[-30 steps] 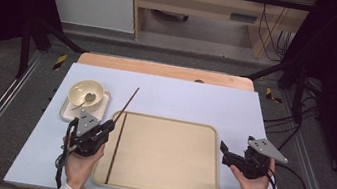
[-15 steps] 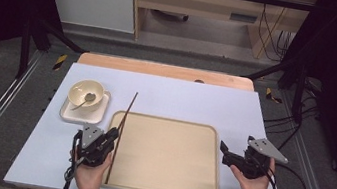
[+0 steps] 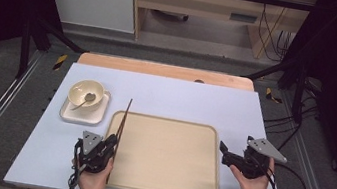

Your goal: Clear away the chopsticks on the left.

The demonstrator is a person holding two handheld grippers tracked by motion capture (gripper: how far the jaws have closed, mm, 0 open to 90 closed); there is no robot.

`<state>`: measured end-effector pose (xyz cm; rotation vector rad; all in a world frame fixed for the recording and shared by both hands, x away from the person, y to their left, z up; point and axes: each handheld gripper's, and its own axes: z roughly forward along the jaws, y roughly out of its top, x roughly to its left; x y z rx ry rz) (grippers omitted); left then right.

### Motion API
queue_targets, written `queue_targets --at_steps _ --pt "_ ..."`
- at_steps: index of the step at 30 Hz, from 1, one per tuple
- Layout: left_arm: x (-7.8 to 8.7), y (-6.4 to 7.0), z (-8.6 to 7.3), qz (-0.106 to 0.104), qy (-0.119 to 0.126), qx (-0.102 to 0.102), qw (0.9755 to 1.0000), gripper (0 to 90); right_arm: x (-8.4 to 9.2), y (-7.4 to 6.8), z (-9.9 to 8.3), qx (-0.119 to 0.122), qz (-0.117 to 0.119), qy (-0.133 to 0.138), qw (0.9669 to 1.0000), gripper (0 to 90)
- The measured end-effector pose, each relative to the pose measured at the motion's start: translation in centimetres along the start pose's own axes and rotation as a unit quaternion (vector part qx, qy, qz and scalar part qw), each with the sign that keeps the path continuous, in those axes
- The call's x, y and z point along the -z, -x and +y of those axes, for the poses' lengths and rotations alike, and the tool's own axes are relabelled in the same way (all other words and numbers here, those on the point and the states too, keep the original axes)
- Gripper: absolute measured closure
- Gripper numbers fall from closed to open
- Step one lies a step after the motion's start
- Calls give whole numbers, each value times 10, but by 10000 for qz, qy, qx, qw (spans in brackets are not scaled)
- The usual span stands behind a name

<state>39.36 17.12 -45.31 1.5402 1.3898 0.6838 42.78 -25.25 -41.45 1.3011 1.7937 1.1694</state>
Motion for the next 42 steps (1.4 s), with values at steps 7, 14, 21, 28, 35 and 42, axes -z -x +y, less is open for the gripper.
queue_targets --at_steps 7,14,21,28,35,42 --pt "-2 -4 -10 132 -129 18 9998 850 0 0 0 -11 -21 16 10000 49" --pt "-3 -6 -15 214 -188 38 9996 850 -1 0 -1 4 -38 -6 10000 50" --pt "-6 -5 -18 286 -294 2 9992 850 0 1 -1 -10 -26 -6 10000 49" --pt "-8 -6 -21 348 -365 -9 9987 849 0 1 -1 -13 -35 0 10000 50" --pt "-12 -6 -23 439 -485 -39 9979 850 0 1 -1 -8 -21 -17 10000 50" --pt "-15 -7 -24 533 -655 -65 9964 849 0 1 -1 -14 -32 -1 10000 50"
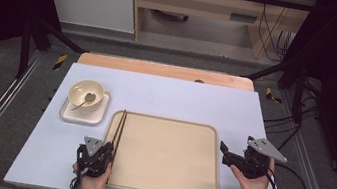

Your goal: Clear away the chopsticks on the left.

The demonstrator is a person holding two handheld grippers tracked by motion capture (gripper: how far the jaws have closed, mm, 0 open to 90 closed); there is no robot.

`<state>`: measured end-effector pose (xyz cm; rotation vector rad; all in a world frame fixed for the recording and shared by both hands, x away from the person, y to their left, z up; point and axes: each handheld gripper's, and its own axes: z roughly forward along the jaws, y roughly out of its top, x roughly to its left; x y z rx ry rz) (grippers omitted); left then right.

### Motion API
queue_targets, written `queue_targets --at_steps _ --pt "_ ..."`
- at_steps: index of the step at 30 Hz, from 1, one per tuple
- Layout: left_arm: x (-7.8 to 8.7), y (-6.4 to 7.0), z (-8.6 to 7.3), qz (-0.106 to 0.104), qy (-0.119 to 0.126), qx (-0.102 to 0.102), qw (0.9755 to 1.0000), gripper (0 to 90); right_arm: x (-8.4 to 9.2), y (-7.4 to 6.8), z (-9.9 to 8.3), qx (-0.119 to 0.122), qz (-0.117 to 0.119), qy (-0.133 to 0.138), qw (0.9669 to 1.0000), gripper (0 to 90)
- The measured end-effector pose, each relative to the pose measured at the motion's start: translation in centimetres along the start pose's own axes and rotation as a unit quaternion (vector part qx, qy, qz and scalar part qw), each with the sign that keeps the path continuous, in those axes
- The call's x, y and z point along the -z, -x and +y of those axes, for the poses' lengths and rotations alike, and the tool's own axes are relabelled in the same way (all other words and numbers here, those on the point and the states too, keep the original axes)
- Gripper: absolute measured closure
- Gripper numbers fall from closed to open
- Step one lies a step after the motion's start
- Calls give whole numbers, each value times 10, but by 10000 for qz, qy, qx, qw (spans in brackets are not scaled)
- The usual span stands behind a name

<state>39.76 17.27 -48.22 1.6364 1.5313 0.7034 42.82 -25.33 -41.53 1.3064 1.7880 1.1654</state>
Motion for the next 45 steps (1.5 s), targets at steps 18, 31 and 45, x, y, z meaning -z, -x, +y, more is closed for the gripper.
queue_targets --at_steps 18,31,45 --pt "-6 1 3 143 -417 -137 9989 847 0 0 0 18 -13 13 10000 51" --pt "-5 -1 4 20 -349 -148 9993 783 2 0 1 19 6 32 10000 51" --pt "-2 -3 18 -1279 -248 -1384 9818 868 3 2 1 8 -16 51 10000 52"
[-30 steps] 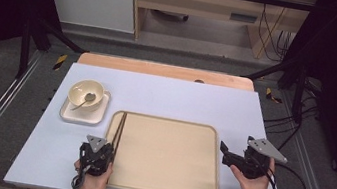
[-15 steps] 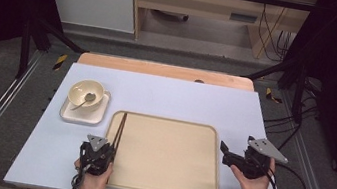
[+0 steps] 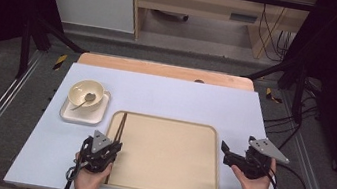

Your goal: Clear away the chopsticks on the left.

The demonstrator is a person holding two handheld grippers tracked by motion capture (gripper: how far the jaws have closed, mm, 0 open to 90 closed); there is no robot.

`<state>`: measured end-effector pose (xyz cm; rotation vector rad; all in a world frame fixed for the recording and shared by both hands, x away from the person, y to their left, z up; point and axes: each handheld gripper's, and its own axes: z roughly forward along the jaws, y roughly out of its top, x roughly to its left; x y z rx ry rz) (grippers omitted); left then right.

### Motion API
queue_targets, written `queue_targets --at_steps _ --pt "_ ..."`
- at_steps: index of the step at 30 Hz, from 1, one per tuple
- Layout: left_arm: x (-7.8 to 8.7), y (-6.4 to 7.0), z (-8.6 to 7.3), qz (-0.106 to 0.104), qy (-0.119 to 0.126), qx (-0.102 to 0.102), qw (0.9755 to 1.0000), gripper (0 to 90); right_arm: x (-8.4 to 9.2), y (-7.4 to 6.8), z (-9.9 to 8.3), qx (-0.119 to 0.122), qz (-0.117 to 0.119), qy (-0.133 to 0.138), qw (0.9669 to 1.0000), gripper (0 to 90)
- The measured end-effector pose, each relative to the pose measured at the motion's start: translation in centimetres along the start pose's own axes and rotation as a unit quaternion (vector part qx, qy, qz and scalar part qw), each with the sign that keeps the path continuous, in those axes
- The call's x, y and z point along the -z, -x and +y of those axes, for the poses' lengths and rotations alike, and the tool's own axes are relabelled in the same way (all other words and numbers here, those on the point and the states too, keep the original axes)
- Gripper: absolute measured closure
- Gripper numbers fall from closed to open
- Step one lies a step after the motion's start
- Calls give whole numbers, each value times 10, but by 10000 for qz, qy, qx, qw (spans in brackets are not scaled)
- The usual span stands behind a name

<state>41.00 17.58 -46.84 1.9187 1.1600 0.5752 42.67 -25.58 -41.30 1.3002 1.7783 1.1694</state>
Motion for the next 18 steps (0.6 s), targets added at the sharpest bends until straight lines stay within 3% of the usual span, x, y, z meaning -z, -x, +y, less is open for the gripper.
queue_targets --at_steps 2,6,10,13,18 --pt "-3 -3 -2 -205 -147 -77 9997 898 0 0 0 -9 0 -4 10000 52" --pt "-3 -4 -4 -368 -349 -327 9982 900 0 0 0 -6 -3 -8 10000 52" --pt "-5 -5 -6 -375 -507 -454 9970 900 -1 -1 0 -8 7 -21 10000 53" --pt "-5 -6 -7 -375 -597 -435 9966 900 0 0 0 4 2 -13 10000 53" --pt "-4 -8 -8 -351 -582 -452 9967 900 -1 -1 0 -16 15 -24 10000 53"
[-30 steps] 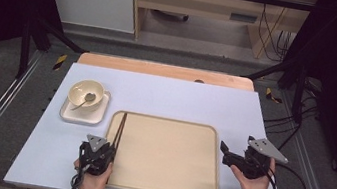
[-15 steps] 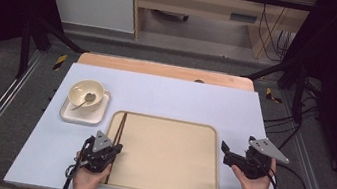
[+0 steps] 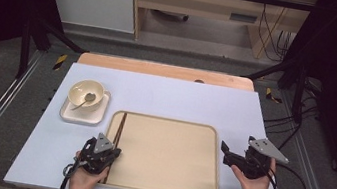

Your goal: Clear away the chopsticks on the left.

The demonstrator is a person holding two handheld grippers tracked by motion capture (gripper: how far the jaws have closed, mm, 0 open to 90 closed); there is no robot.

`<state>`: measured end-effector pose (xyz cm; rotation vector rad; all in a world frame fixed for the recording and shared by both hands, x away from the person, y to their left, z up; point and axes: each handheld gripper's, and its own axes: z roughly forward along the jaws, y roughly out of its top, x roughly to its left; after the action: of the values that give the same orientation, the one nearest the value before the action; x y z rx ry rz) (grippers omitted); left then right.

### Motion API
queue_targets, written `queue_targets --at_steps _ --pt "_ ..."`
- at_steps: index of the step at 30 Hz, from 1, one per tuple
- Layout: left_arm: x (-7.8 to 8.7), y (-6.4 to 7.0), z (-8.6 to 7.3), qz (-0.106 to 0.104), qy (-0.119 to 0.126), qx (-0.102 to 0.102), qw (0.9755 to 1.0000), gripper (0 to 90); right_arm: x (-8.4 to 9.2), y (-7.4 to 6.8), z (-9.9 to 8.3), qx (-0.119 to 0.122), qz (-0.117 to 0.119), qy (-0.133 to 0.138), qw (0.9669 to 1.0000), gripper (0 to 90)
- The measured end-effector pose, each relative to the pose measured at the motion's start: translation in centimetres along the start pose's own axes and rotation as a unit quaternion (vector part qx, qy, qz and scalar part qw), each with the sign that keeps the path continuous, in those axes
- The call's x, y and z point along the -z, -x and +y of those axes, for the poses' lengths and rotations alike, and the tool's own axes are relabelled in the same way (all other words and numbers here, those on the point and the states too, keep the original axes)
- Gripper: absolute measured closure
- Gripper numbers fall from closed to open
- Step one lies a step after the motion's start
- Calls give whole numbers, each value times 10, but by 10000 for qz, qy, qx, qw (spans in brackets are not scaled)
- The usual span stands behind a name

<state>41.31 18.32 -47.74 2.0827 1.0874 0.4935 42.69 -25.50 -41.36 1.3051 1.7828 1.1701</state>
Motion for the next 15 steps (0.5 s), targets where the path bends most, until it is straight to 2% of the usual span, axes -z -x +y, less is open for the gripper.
queue_targets --at_steps 4,15 --pt "1 -2 -2 62 -6 71 10000 900 0 0 0 11 -1 -10 10000 53" --pt "2 -2 0 70 68 48 9999 898 0 0 0 -2 0 2 10000 53"
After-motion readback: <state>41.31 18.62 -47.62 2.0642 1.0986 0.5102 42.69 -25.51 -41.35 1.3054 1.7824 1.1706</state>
